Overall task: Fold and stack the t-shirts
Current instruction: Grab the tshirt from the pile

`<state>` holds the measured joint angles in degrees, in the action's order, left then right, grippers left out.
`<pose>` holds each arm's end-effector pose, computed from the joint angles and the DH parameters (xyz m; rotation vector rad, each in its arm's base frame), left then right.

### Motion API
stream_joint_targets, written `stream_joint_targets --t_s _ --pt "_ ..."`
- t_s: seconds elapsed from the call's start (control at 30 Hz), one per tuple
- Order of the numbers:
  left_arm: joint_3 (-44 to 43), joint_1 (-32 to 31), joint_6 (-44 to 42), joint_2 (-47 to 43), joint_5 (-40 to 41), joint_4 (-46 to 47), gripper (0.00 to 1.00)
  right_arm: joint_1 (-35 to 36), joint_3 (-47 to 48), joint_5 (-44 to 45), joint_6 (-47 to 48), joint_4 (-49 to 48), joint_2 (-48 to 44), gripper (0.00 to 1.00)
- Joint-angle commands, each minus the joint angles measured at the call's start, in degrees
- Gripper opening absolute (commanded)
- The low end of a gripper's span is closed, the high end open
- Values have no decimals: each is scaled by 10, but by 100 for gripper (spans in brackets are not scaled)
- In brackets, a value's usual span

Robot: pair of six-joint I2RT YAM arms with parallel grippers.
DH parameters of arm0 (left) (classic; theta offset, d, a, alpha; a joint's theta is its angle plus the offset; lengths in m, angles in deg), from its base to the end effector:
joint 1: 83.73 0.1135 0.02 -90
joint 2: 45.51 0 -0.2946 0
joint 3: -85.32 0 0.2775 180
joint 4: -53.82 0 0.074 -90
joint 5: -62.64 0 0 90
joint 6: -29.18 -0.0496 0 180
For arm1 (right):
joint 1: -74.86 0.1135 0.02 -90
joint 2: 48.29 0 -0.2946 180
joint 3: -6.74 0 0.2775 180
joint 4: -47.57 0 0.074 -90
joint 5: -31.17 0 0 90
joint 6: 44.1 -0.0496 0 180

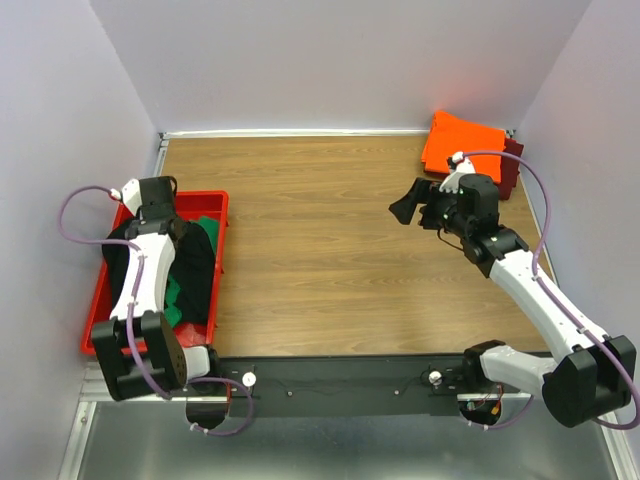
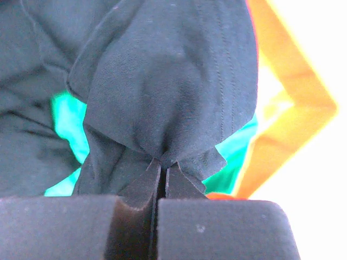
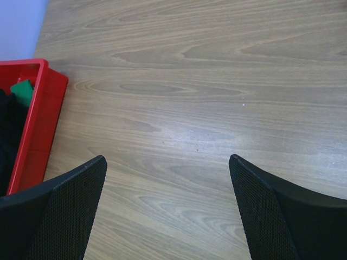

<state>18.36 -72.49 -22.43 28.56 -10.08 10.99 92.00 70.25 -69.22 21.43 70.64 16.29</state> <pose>0.2841 0.0715 0.2696 -1.1241 2.1154 0.1486 0.2678 0.0920 0.3242 0.0105 2.0437 0.6427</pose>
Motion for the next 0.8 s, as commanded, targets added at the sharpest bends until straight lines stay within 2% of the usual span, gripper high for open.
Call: stream_joint_targets --t_s 0.0,0.23,0.43,0.53,0.6,0.77 --pt "-44 0 -23 -55 2 -19 0 -1 0 -16 -5 8 10 100" --pt "-131 0 -39 -103 9 -32 0 -2 12 -16 -7 8 18 100" --pt "-238 -14 -68 -140 -68 20 0 -1 30 -23 -9 8 29 100" --pt "-315 -74 -70 -136 -53 32 0 -1 41 -23 -9 8 32 100" --pt "-344 -145 -72 -129 -19 34 0 -1 45 -24 -8 9 31 100" --pt "-417 -276 -75 -90 22 39 0 -1 49 -14 -8 9 14 100"
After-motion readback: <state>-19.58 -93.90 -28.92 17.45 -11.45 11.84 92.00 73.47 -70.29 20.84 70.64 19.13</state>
